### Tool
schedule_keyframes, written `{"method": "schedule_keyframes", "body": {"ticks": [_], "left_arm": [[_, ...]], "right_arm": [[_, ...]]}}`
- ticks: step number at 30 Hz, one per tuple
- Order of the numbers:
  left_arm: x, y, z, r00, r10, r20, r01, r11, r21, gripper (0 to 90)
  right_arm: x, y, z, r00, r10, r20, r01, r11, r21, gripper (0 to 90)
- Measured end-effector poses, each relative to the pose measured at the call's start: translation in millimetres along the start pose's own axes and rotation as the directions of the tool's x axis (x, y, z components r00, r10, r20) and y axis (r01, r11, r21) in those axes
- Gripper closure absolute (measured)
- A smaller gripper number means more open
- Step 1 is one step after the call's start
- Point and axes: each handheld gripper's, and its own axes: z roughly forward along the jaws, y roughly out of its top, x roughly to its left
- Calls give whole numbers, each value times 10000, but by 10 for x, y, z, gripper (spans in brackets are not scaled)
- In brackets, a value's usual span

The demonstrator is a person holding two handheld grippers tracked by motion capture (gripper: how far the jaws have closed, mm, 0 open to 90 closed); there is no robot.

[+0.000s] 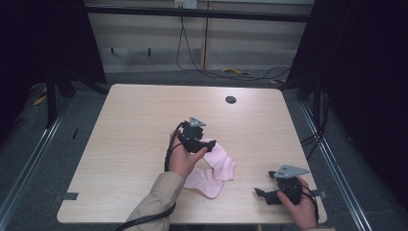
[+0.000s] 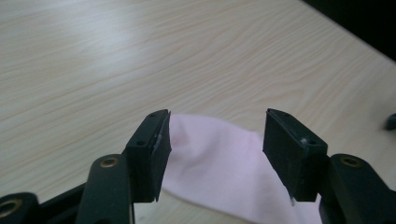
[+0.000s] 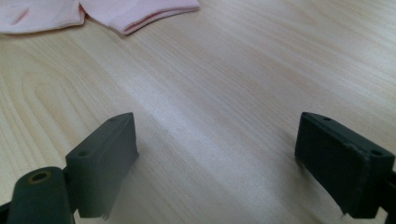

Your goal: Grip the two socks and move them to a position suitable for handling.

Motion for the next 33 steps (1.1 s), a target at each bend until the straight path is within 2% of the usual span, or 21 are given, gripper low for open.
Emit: {"method": "schedule_keyframes", "body": {"ticks": [1, 4, 7, 8, 10, 11, 12, 13, 15, 17, 18, 19, 22, 24, 27, 28, 29, 30, 32, 33], "left_arm": [[55, -32, 26, 9999, -58, -138, 59, 9999, 103, 425], [201, -124, 156, 9987, 199, -478, -174, 9985, 527, 474], [257, -155, 267, 9985, 383, -382, -358, 9973, 639, 518], [277, -153, 295, 9974, 612, -368, -587, 9961, 662, 552], [284, -135, 352, 9968, 728, -329, -712, 9963, 482, 556], [289, -119, 374, 9973, 703, -233, -689, 9961, 554, 590], [285, -104, 412, 9985, 532, -140, -526, 9979, 387, 596], [294, -88, 417, 9968, 754, -248, -741, 9961, 482, 605], [290, -79, 449, 9974, 659, -297, -645, 9970, 439, 663], [320, -54, 518, 9974, 578, -426, -542, 9952, 809, 700], [328, -55, 544, 9952, 663, -721, -596, 9940, 917, 730], [347, -56, 565, 9944, 694, -795, -613, 9931, 1002, 734], [385, -75, 616, 9973, 441, -579, -375, 9931, 1110, 693], [392, -97, 635, 9981, 400, -462, -345, 9928, 1151, 729], [384, -100, 621, 9992, 257, -302, -217, 9918, 1260, 885], [372, -83, 583, 9993, 118, -365, -57, 9866, 1632, 900], [372, -83, 583, 9993, 118, -365, -57, 9866, 1632, 900], [398, -89, 521, 9993, 112, -344, -48, 9832, 1825, 900], [422, -100, 479, 9992, 83, -399, -11, 9844, 1757, 900], [505, -144, 371, 9979, 20, -654, 88, 9865, 1633, 900]], "right_arm": [[0, 0, 0, 10000, 5, -1, -5, 10000, 1, 123], [0, 0, 0, 10000, 2, -2, -2, 10000, 5, 123], [0, 0, 0, 10000, 2, -6, -2, 10000, 5, 123], [0, 0, 0, 10000, -1, -5, 1, 10000, 4, 123], [0, 0, 0, 10000, -1, -1, 1, 10000, 0, 123], [0, 0, 0, 10000, 1, -1, -1, 10000, 2, 123], [1, 0, 0, 10000, 7, -1, -7, 10000, 3, 123], [0, 0, 0, 10000, -1, -4, 1, 10000, 5, 123], [0, 0, 0, 10000, -3, -2, 3, 10000, 5, 123], [0, 0, 0, 10000, -5, -5, 5, 10000, 5, 123], [1, 0, -1, 10000, 7, -8, -7, 10000, 7, 124], [1, 0, 0, 10000, -5, -4, 5, 10000, 4, 124], [1, 0, 0, 10000, -3, -7, 3, 10000, 4, 123], [0, 0, 0, 10000, -5, -6, 5, 10000, 5, 123], [0, 0, 0, 10000, -6, -8, 6, 10000, 4, 123], [1, 0, 0, 10000, -7, -7, 7, 10000, 4, 123], [1, 0, 0, 10000, -6, -6, 6, 10000, 4, 123], [1, 0, 0, 10000, -6, -6, 6, 10000, 4, 123], [1, 0, -1, 10000, 5, -7, -5, 10000, 9, 123], [1, 0, 0, 10000, -6, -7, 6, 10000, 5, 123]]}}
